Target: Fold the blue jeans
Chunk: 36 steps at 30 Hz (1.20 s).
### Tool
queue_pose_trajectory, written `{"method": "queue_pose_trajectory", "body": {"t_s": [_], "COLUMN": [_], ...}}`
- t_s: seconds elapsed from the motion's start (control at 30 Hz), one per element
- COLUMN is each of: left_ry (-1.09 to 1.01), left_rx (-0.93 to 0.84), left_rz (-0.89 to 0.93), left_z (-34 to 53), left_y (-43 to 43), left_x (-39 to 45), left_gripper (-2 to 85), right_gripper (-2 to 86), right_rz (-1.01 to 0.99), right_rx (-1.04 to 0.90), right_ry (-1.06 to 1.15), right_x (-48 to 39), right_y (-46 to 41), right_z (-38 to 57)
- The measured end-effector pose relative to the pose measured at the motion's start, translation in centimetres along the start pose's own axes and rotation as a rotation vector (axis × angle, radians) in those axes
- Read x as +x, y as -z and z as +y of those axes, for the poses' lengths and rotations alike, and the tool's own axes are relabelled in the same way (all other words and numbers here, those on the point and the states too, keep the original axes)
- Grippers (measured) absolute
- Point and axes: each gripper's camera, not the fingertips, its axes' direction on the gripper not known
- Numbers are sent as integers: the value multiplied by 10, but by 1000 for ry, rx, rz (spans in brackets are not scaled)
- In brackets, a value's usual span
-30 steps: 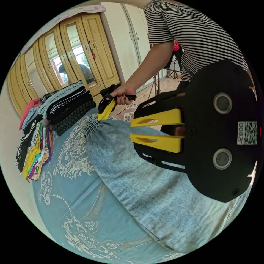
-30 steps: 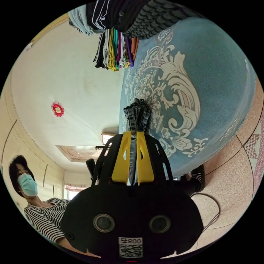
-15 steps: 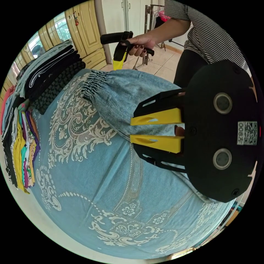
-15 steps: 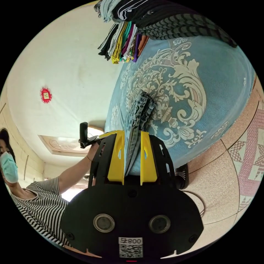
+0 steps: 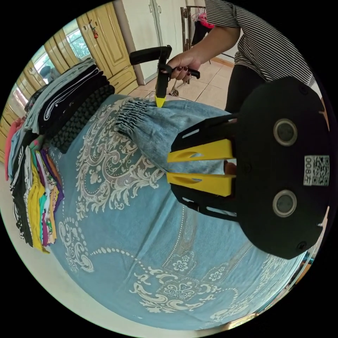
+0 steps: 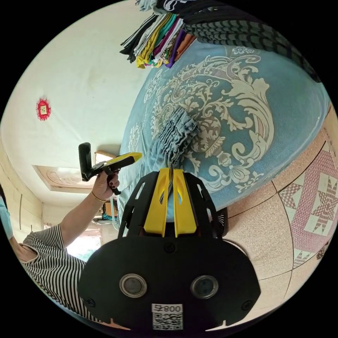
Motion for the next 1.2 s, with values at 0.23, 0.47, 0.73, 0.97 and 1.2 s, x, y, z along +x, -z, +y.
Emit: {"method": "queue_pose_trajectory", "body": {"t_s": [0.23, 0.47, 0.73, 0.97, 1.2], "left_ry": [-27, -15, 13, 117, 388], "left_rx": [-38, 72, -16, 127, 282], "left_rz": [-20, -20, -74, -79, -85], "left_z": [-7, 4, -10, 25, 160], "left_y": [13, 86, 116, 207, 326], "left_x": [4, 2, -9, -25, -81], "left_gripper": [14, 5, 11, 28, 55], "right_gripper": [16, 15, 15, 17, 24], "right_rz": [-13, 4, 35, 19, 10], "right_rx": [-1, 12, -12, -14, -6], "right_ry": [-2, 48, -5, -16, 0], "right_x": [-9, -38, -49, -65, -91], "right_y": [-15, -24, -61, -79, -98], "right_z": [5, 10, 8, 12, 16]}}
